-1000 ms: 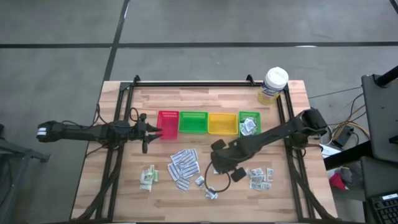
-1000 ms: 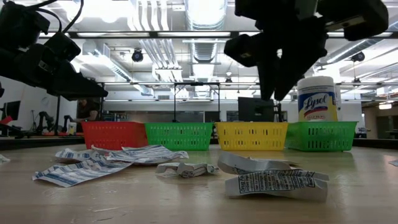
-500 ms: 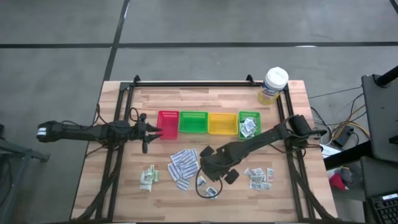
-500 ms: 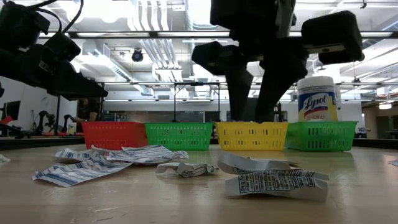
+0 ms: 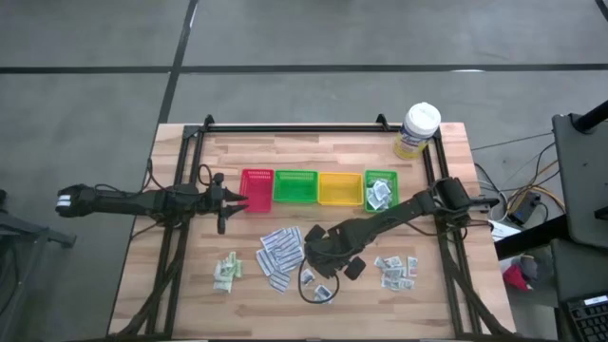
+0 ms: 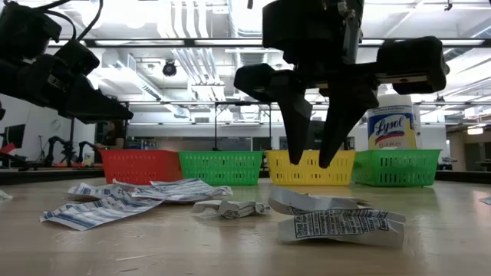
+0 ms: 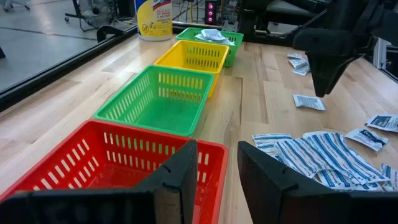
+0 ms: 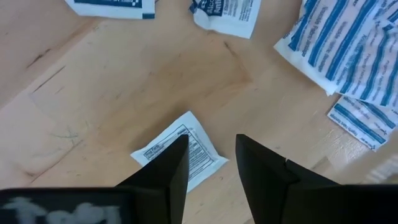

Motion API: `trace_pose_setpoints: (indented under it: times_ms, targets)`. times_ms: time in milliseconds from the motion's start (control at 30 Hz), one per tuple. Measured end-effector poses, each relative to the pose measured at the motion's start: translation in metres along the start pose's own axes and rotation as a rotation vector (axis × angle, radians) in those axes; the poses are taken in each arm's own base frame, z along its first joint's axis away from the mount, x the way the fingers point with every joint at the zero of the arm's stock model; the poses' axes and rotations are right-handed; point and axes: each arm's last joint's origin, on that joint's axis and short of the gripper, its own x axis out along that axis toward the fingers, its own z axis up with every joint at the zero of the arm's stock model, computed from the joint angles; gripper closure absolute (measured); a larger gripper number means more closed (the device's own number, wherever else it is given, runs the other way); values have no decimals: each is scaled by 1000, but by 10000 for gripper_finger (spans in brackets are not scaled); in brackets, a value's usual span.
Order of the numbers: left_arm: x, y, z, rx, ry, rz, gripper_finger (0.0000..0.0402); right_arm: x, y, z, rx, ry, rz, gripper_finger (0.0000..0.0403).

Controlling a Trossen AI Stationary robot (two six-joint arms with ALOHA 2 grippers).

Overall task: Pick & Place First Aid Supplies
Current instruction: Put the blue alcohol pad into the right green bin

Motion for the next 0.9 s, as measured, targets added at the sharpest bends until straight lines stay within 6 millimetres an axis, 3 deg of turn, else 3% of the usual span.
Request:
trace_pose_setpoints:
  times_ms: [367,900]
  targets:
    - [0,0,0,-3,0,0,289,29,-3,-5,-22,63,32,261]
    - [0,0,0,-2,0,0,289,30,-12,-12,15,72,37,314]
